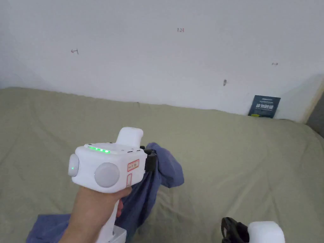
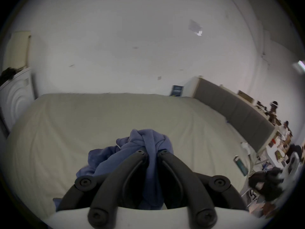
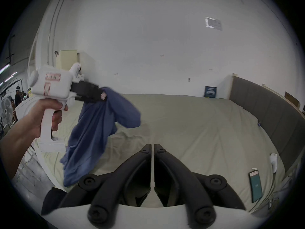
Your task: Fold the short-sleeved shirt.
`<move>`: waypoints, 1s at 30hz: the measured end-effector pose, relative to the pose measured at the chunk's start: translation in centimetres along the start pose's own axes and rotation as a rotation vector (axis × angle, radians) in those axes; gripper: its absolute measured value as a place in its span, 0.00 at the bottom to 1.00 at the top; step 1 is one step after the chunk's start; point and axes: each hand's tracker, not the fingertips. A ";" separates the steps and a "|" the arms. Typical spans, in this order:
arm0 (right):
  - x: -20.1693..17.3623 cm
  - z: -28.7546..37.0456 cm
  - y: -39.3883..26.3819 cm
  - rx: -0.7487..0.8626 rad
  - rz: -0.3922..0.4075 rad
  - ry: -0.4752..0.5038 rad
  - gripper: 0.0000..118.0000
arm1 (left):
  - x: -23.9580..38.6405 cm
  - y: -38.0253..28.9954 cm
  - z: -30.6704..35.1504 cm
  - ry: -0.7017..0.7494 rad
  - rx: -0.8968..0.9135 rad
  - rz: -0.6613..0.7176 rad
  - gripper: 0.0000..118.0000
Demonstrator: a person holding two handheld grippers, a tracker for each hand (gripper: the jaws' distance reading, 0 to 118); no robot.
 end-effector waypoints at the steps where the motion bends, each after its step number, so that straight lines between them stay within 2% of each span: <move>1: 1.2 0.2 0.0 0.001 -0.008 -0.017 0.03 | 2.3 0.6 -1.3 -0.044 -0.002 -0.026 0.05; 6: 6.4 0.4 -0.6 -0.004 -0.022 -0.100 0.03 | 10.6 0.9 -9.6 -0.161 -0.057 -0.056 0.05; 13: 12.3 -1.0 -2.9 -0.045 -0.086 -0.177 0.03 | 14.7 -9.5 -23.8 -0.064 -0.427 -0.107 0.06; 17: 13.6 -1.7 -3.6 -0.061 -0.102 -0.192 0.03 | 14.4 -12.1 -25.7 -0.042 -0.464 -0.056 0.06; 21: 13.5 -2.0 -3.7 -0.066 -0.091 -0.185 0.03 | 13.6 -11.6 -24.4 -0.070 -0.425 -0.034 0.09; 22: 13.2 -1.8 -3.7 -0.065 -0.087 -0.183 0.03 | 13.3 -11.2 -23.7 -0.089 -0.403 -0.018 0.17; 23: 12.9 -1.5 -3.5 -0.061 -0.085 -0.181 0.03 | 13.0 -10.6 -22.5 -0.096 -0.384 0.000 0.38; 24: 12.5 -1.3 -3.4 -0.055 -0.085 -0.177 0.03 | 12.8 -10.2 -21.1 -0.111 -0.350 0.010 0.77; 25: 12.1 -0.8 -3.2 -0.046 -0.086 -0.172 0.03 | 12.4 -9.9 -19.0 -0.134 -0.299 0.018 0.89; 30: 9.1 2.0 -2.5 0.002 -0.066 -0.152 0.03 | 9.8 -9.0 -5.6 -0.175 -0.082 0.079 0.88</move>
